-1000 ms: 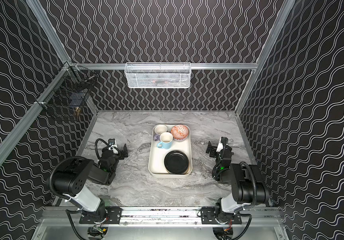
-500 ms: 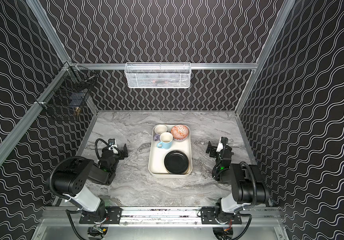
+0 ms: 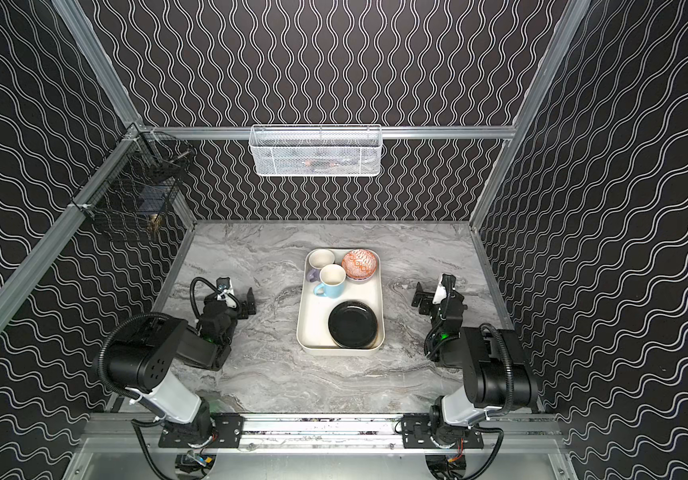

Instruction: Place the mixed dishes into the plastic bin

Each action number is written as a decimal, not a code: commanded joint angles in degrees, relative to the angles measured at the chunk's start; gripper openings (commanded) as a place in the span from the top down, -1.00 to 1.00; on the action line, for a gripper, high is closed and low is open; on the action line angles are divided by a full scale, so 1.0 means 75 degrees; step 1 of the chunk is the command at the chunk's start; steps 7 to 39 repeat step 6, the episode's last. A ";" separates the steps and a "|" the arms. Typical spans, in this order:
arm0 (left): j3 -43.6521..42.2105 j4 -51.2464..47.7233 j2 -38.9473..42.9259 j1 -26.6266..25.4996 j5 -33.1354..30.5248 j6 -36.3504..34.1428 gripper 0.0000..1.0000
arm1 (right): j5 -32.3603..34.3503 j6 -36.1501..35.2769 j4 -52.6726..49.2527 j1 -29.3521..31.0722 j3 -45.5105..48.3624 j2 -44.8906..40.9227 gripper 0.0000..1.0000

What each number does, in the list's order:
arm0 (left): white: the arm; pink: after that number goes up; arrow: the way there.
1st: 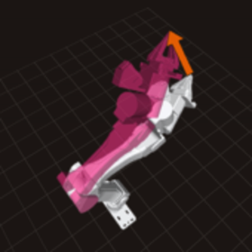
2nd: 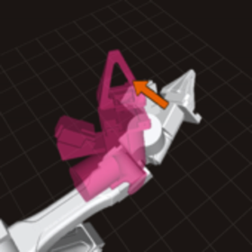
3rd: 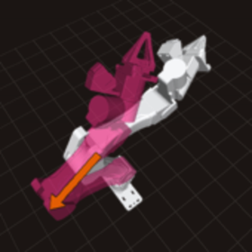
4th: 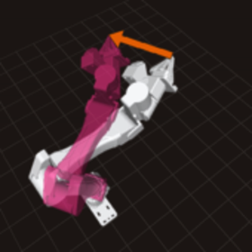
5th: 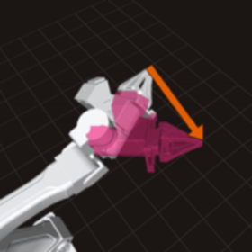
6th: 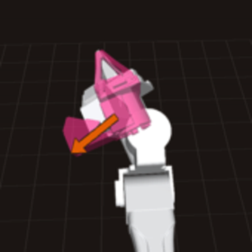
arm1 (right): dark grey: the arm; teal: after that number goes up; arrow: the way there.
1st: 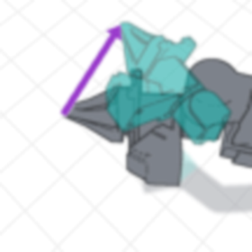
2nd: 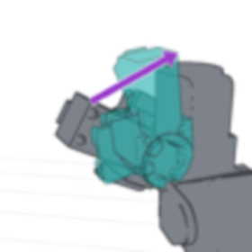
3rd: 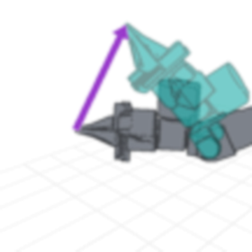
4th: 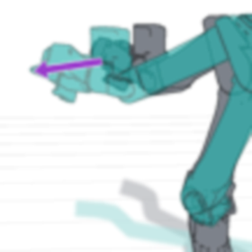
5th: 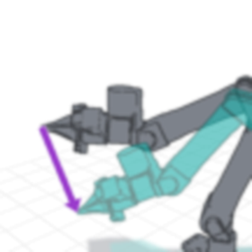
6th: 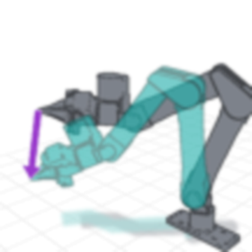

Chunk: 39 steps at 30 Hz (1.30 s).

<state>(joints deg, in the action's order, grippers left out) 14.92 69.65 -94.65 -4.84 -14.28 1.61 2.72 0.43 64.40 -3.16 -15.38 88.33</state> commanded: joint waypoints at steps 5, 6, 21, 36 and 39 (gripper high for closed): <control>0.0037 0.0282 -0.0001 0.0001 0.0182 -0.0097 -0.98 | 0.0006 -0.0041 0.0360 -0.0002 -0.0001 -0.0012 -1.00; 0.0021 0.0287 0.0011 0.0001 0.0185 -0.0100 -0.98 | 0.0001 -0.0045 0.0359 -0.0002 -0.0001 -0.0002 -1.00; 0.0021 0.0287 0.0011 0.0001 0.0185 -0.0100 -0.98 | 0.0001 -0.0045 0.0359 -0.0002 -0.0001 -0.0002 -1.00; 0.0021 0.0287 0.0011 0.0001 0.0185 -0.0100 -0.98 | 0.0001 -0.0045 0.0359 -0.0002 -0.0001 -0.0002 -1.00; 0.0021 0.0287 0.0011 0.0001 0.0185 -0.0100 -0.98 | 0.0001 -0.0045 0.0359 -0.0002 -0.0001 -0.0002 -1.00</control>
